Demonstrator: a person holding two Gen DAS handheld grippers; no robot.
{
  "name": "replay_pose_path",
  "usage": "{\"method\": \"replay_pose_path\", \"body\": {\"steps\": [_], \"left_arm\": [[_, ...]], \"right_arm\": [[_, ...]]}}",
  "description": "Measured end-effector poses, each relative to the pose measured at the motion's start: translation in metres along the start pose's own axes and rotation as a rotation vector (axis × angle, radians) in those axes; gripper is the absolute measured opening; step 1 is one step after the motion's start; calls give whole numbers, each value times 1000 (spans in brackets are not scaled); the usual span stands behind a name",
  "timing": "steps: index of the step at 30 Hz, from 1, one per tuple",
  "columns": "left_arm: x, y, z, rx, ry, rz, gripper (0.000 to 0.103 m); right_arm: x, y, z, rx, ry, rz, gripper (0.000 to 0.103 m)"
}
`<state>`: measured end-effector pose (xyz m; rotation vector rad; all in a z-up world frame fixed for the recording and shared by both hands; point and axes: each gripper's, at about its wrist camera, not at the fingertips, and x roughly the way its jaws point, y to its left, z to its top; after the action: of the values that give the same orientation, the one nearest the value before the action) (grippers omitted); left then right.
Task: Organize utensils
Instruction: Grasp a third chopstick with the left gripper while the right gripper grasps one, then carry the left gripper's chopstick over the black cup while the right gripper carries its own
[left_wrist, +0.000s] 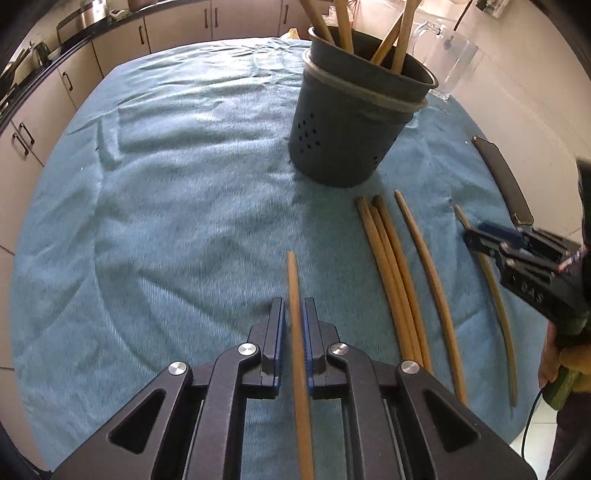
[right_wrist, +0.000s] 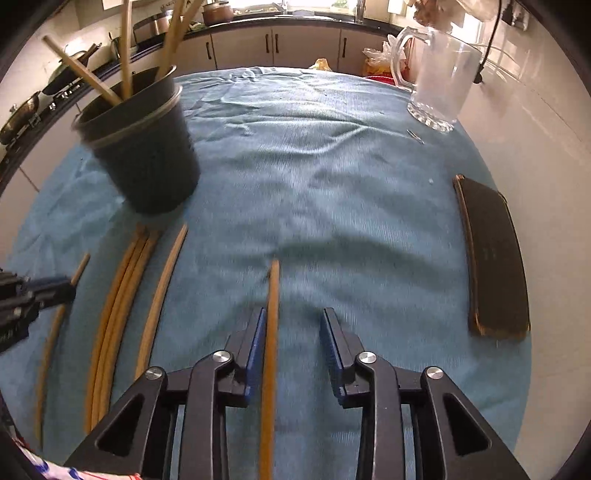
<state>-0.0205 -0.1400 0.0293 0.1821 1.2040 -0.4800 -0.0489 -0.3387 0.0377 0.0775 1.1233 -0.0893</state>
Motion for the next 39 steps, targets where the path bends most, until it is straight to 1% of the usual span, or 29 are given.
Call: {"method": "replay_pose_path", "body": {"steps": [3,5,6,7,8,9,12,14,18,21,23,26,31,35,39], "left_arm": [[2,-2,1,3,-20,-1,8],[3,-3,2,7,-33,-1,8],[3,-4,3,12,-37,1,8],[4,-4,4,19,-41,5,8],[4,-5,3,25,-44,12,5],[4,-6,3,26,-48,15,5],[0,-4,1,-3,-60,10,5],[-14,-3,-3,-12,-101,14,5],[-56,-7,-12,-4,-213,13,5],[-92,-9,-21,-1,-303,1,5],[-110,-10,-28,-4,-347,-1,5],[-135,-11,-41,-7,-408,-7,5],[-167,-17,-68,2,-492,1,5],[-184,-21,-87,14,-539,16,5],[-199,-25,-104,25,-570,27,5]], "right_arm": [[3,5,7,-2,-10,-9,23],[4,7,8,-4,-25,-1,16],[4,7,7,-4,-31,1,15],[4,7,7,-3,-40,2,12],[4,8,7,-4,-46,0,7],[4,8,7,-6,-49,-1,6],[-2,6,6,10,-70,0,6],[-13,3,5,27,-105,11,6],[-49,1,3,34,-205,13,6],[-84,2,-3,42,-286,25,6],[-109,2,-11,48,-344,32,6],[-136,1,-24,61,-404,48,6],[-166,0,-41,79,-471,55,6],[-187,0,-55,89,-512,67,6],[-206,2,-69,82,-545,77,6]]}}
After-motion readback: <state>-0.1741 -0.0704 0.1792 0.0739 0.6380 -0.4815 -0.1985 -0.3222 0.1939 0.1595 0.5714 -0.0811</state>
